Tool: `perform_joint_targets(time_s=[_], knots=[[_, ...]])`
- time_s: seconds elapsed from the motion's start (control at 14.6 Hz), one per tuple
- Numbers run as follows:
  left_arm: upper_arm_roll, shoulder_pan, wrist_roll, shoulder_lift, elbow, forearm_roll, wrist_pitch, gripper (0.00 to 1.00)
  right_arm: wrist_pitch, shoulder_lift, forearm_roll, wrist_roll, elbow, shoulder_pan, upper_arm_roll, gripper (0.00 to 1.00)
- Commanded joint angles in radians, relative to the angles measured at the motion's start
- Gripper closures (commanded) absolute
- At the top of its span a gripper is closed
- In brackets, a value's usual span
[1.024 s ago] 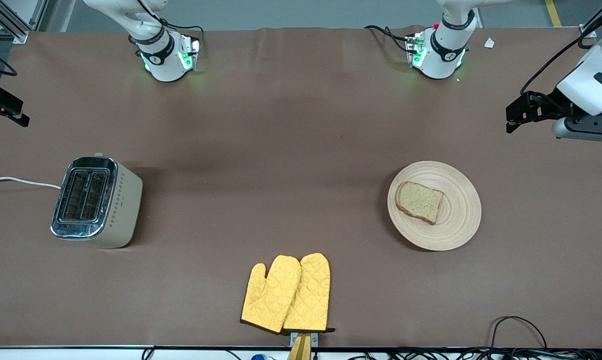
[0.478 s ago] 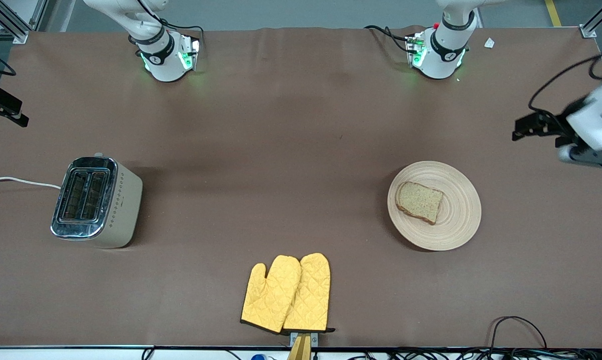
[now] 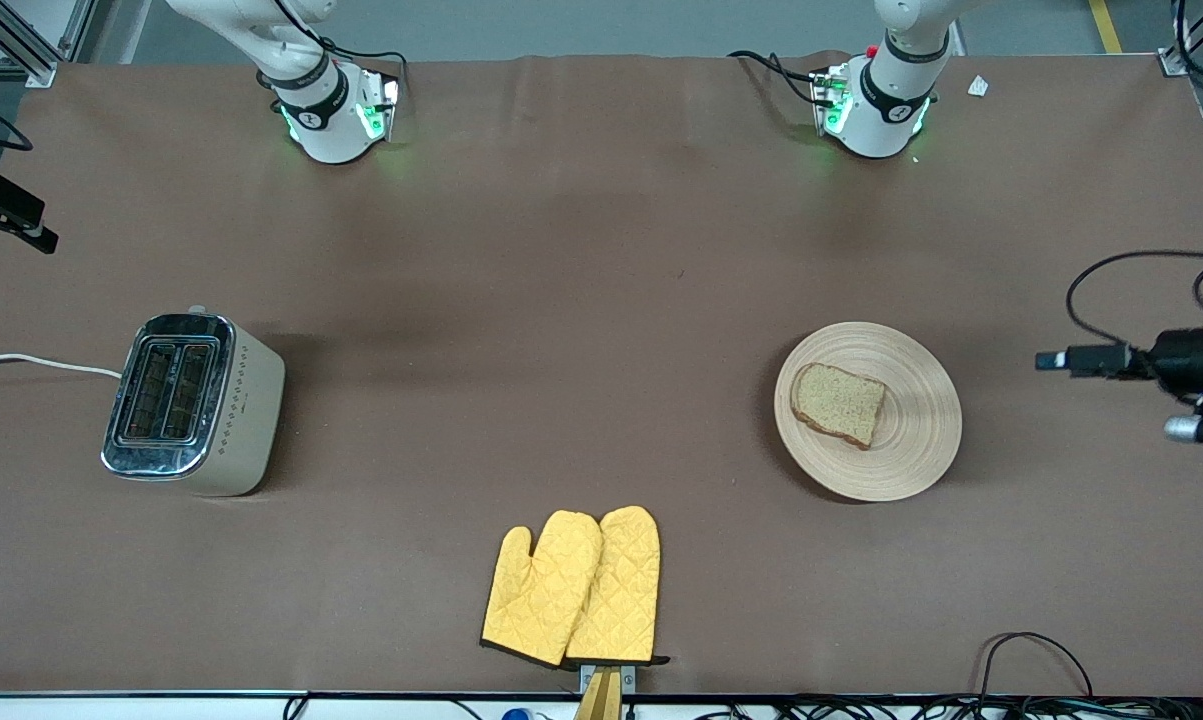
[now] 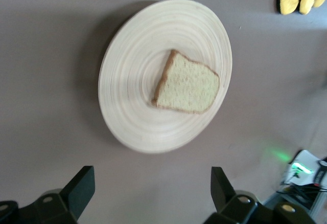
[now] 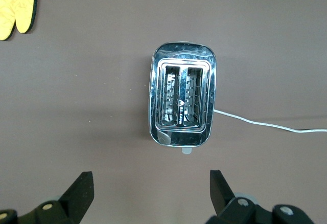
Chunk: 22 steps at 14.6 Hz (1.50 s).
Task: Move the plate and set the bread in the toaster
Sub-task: 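Lower the left gripper toward the rim of the wooden plate, then grip the plate rim with the left gripper and slide it toward the toaster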
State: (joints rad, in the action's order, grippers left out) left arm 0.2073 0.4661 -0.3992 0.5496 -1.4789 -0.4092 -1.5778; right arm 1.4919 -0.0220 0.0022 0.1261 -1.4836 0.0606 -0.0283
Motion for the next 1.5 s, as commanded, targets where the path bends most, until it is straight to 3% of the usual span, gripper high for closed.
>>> perform_joint_targets(time_s=[0.0,0.2,0.75,0.82,0.89,0.96,1.02,1.16,1.23,1.3,1.43], knots=[[0.012,0.023,-0.126,0.156,0.06,-0.074,-0.057,0.0,-0.008,-0.003,0.016,0.003,0.003,0.007,0.007,0.0],[0.012,0.034,-0.236,0.252,0.06,-0.118,-0.126,0.0,-0.01,-0.003,0.016,0.001,0.003,0.005,0.007,0.0],[0.015,0.029,-0.383,0.358,0.058,-0.246,-0.139,0.03,-0.012,-0.003,0.018,0.007,-0.001,0.011,0.005,0.0],[0.018,0.028,-0.398,0.362,0.058,-0.252,-0.152,0.12,-0.012,-0.003,0.018,0.007,-0.001,0.011,0.005,0.0],[0.02,0.028,-0.414,0.363,0.058,-0.252,-0.154,0.28,-0.01,-0.003,0.018,0.007,-0.001,0.011,0.005,0.0],[0.02,0.026,-0.426,0.363,0.058,-0.25,-0.154,0.52,-0.009,-0.003,0.018,0.007,-0.001,0.011,0.005,0.0],[0.02,0.028,-0.432,0.363,0.057,-0.252,-0.156,0.65,-0.008,-0.003,0.018,0.007,-0.001,0.011,0.005,0.0],[0.02,0.029,-0.44,0.363,0.057,-0.253,-0.156,0.77,-0.008,-0.001,0.018,0.007,-0.001,0.011,0.005,0.0],[0.02,0.028,-0.454,0.363,0.057,-0.253,-0.156,0.92,-0.01,-0.001,0.018,0.007,-0.001,0.011,0.005,0.0],[0.02,0.029,-0.458,0.365,0.055,-0.255,-0.156,1.0,-0.01,-0.001,0.018,0.007,-0.001,0.011,0.005,0.0],[0.02,0.028,-0.477,0.366,0.055,-0.26,-0.156,1.0,-0.012,-0.003,0.018,0.003,-0.001,0.01,0.004,0.0]])
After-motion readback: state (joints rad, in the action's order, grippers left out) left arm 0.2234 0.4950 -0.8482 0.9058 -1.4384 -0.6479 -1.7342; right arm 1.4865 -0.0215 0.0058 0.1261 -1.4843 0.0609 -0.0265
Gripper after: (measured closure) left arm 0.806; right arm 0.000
